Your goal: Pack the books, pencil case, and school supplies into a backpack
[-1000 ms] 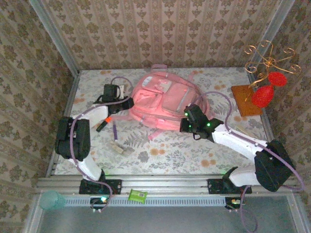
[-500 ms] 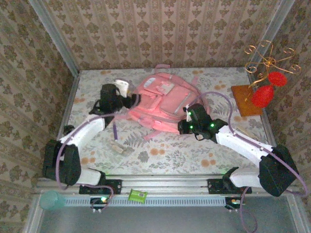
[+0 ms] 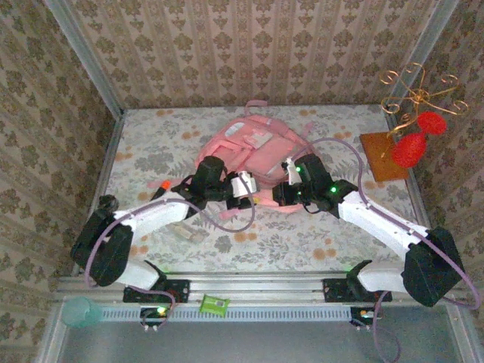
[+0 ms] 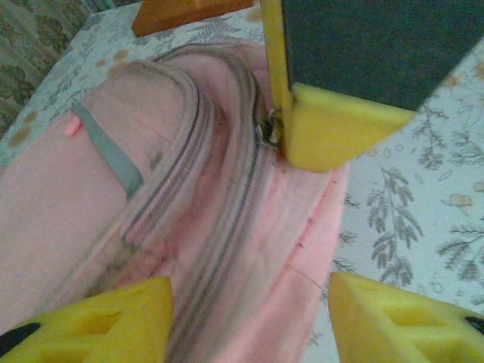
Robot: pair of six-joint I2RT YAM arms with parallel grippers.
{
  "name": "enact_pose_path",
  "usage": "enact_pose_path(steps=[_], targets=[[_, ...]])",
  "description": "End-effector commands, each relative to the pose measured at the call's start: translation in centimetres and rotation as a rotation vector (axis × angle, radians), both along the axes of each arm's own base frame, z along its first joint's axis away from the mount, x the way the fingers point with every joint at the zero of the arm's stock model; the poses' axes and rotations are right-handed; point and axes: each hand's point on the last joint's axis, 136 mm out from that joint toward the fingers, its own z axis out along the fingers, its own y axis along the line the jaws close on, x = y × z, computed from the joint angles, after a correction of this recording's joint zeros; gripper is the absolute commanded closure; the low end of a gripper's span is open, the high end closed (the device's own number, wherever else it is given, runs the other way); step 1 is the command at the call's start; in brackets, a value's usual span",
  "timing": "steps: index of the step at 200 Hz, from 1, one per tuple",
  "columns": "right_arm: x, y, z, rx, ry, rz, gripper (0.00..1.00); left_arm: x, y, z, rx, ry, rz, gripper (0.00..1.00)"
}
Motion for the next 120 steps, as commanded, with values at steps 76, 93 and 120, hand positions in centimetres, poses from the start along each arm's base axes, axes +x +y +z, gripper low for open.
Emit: enact_pose_path(steps=[76, 93, 120], targets=[[-0.4, -0.9, 1.4, -0.039, -0.024, 0.011, 1.0, 0.9, -2.2, -1.4, 0.139, -0.143, -0.069, 1.0], [-0.7, -2.8, 0.1, -0.133, 0.014, -0.042, 1.0, 0.7, -1.5, -0.7, 0.1, -0.144, -0.078, 1.0], [-1.2, -6.2, -1.4, -0.308, 0.06, -0.13, 1.0, 1.1, -0.3, -0.5, 0.086, -0.154, -0.077, 1.0]])
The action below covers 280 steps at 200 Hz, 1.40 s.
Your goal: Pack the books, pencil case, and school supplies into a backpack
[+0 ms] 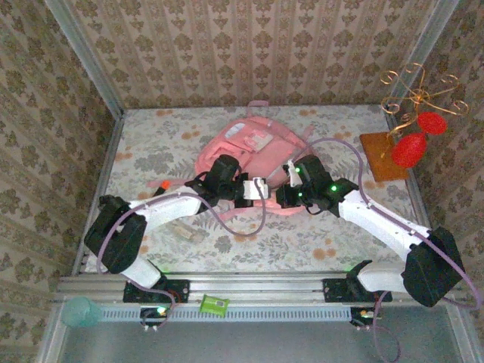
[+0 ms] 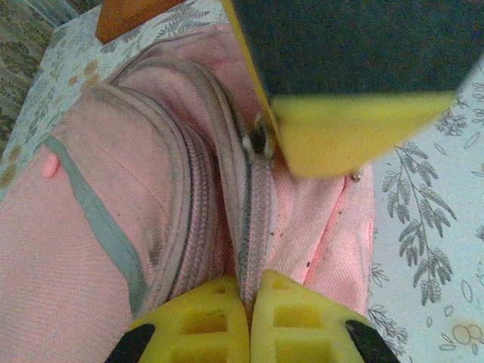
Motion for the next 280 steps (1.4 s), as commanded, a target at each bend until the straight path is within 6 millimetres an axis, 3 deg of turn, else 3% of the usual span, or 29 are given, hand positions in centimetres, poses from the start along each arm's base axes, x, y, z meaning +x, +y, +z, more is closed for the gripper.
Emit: enact_pose_path(steps=[1, 33, 60, 73, 88, 108, 128, 134, 157, 181, 212, 280], targets=[[-0.8, -4.2, -0.4, -0.197, 0.02, -0.089, 1.0, 0.7, 1.6, 1.2, -0.024, -0.036, 0.01, 1.0], [-0.6, -7.5, -0.9, -0.329, 0.033, -0.182, 1.0, 0.8, 2.7, 1.7, -0.052, -0.059, -0.006, 1.0], [0.4, -9.8, -1.6, -0.328, 0.065, -0.261, 1.0, 1.2, 4.5, 2.2, -0.094, -0.023, 0.016, 1.0], [0.9, -9.4, -1.3, -0.291, 0.057, -0.251, 1.0, 1.5, 5.5, 1.9, -0.09, -0.006, 0.043, 1.0], [1.3, -6.3, 0.3, -0.139, 0.006, -0.168, 1.0, 1.8, 6.1, 1.3, -0.076, 0.009, 0.076, 0.99], [1.1, -3.0, 2.3, 0.047, -0.027, -0.085, 1.0, 1.6, 5.9, 1.7, -0.106, 0.063, 0.109, 0.53], [0.3, -1.8, 2.9, 0.12, -0.028, -0.044, 1.0, 0.7, 5.6, 3.5, -0.185, 0.101, 0.126, 0.24], [0.1, -1.6, 3.1, 0.131, -0.034, -0.033, 1.0, 0.3, 5.5, 4.3, -0.21, 0.109, 0.13, 0.21], [-0.9, -0.7, 4.0, 0.157, -0.06, 0.032, 1.0, -1.7, 4.2, 6.5, -0.232, 0.093, 0.127, 0.21], [-1.8, 0.2, 5.1, 0.185, -0.085, 0.111, 1.0, -3.6, 2.4, 6.3, -0.136, 0.061, 0.1, 0.3], [-2.0, 0.9, 6.0, 0.209, -0.104, 0.159, 1.0, -4.1, 1.1, 5.5, -0.05, 0.058, 0.084, 0.43], [-1.6, 2.2, 6.8, 0.255, -0.099, 0.193, 1.0, -3.6, -1.9, 3.8, 0.036, 0.071, 0.017, 0.46]])
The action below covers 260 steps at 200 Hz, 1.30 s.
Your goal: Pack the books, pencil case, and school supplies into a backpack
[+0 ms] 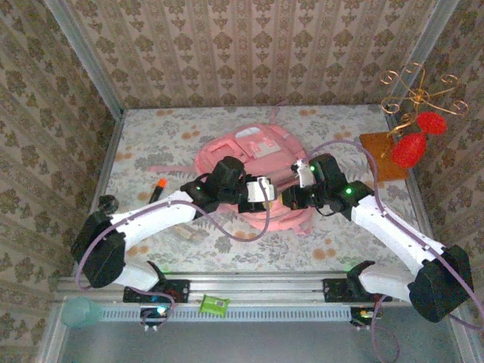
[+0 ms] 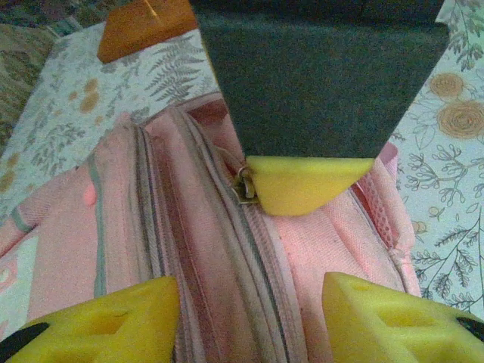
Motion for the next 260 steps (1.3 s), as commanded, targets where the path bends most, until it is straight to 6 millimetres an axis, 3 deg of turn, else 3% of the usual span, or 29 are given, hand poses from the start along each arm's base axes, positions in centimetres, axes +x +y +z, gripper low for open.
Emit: enact_pose_path(steps=[1, 34, 60, 81, 126, 166, 202, 223, 247, 260], targets=[[0.6, 2.3, 4.3, 0.113, -0.109, 0.086, 1.0, 0.3, -0.5, -0.4, 0.04, -0.008, -0.018, 0.46], [0.7, 2.6, 4.7, 0.135, -0.111, 0.077, 1.0, 0.4, -1.4, -1.8, 0.087, 0.005, -0.048, 0.53], [0.7, 2.9, 5.2, 0.159, -0.114, 0.078, 1.0, 1.3, -1.1, -3.0, 0.118, -0.017, -0.02, 0.78], [0.9, 2.0, 4.1, 0.086, -0.113, 0.06, 1.0, 1.9, -0.1, -2.7, 0.1, -0.029, -0.001, 1.0], [1.9, -1.4, 1.0, -0.141, -0.088, -0.032, 1.0, 2.4, 1.9, 0.0, -0.025, -0.04, -0.029, 1.0], [2.8, -7.2, -1.3, -0.407, -0.016, -0.207, 1.0, 2.9, 2.9, 1.0, -0.083, -0.059, -0.044, 1.0], [4.2, -11.1, -1.7, -0.465, 0.009, -0.346, 1.0, 2.9, 3.7, 1.8, -0.104, -0.064, -0.051, 1.0], [5.1, -10.9, -0.9, -0.434, -0.015, -0.347, 1.0, 3.2, 4.3, 1.4, -0.103, -0.05, -0.043, 1.0], [4.7, -7.3, 1.1, -0.242, -0.074, -0.229, 1.0, 4.7, 5.2, 0.8, -0.071, -0.068, 0.019, 1.0], [3.9, -5.2, 2.0, -0.124, -0.089, -0.159, 1.0, 5.2, 5.1, 1.1, -0.072, -0.06, 0.056, 0.72]])
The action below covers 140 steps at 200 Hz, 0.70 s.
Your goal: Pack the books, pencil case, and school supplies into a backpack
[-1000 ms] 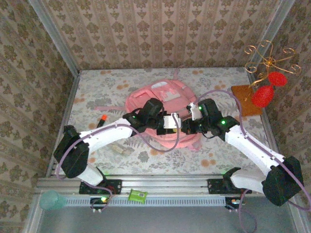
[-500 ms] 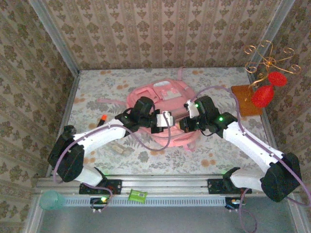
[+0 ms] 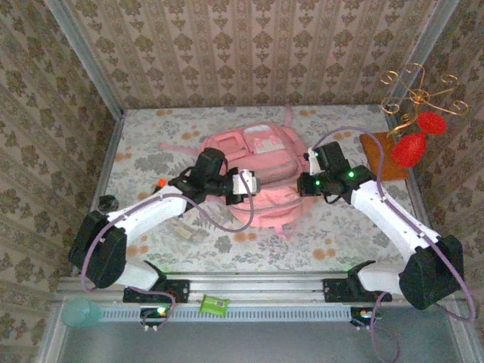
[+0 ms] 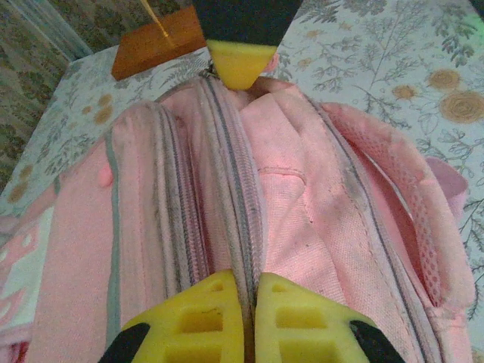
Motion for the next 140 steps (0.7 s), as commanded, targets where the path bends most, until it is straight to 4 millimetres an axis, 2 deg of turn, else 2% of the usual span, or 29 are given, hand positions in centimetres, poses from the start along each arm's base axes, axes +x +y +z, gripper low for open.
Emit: enact_pose_path(steps=[1, 6, 16, 39, 68, 95, 113, 140], targets=[[-0.8, 1.4, 2.6, 0.133, -0.072, 0.068, 1.0, 2.3, 1.5, 0.7, 0.018, -0.043, 0.111, 0.69], [-1.3, 1.9, 2.7, 0.161, -0.064, 0.082, 1.0, 2.2, 1.4, 0.8, 0.018, -0.041, 0.115, 0.58], [-1.5, 2.8, 3.5, 0.224, -0.081, 0.099, 1.0, 1.6, 1.0, 1.0, 0.019, -0.04, 0.121, 0.44], [-2.4, 4.2, 4.5, 0.289, -0.084, 0.117, 1.0, -1.0, -0.8, 1.7, 0.013, -0.054, 0.09, 0.27], [-3.4, 6.0, 5.3, 0.311, -0.096, 0.168, 1.0, -1.7, -2.7, 1.5, 0.068, -0.066, 0.105, 0.3], [-3.8, 7.0, 5.6, 0.322, -0.103, 0.203, 1.0, -1.3, -3.7, 0.3, 0.134, -0.07, 0.13, 0.38], [-4.0, 7.7, 5.6, 0.338, -0.102, 0.234, 1.0, -0.4, -4.1, 0.0, 0.141, -0.093, 0.163, 0.44], [-4.0, 8.4, 5.8, 0.371, -0.107, 0.26, 1.0, -1.0, -5.0, -0.7, 0.16, -0.073, 0.107, 0.53]])
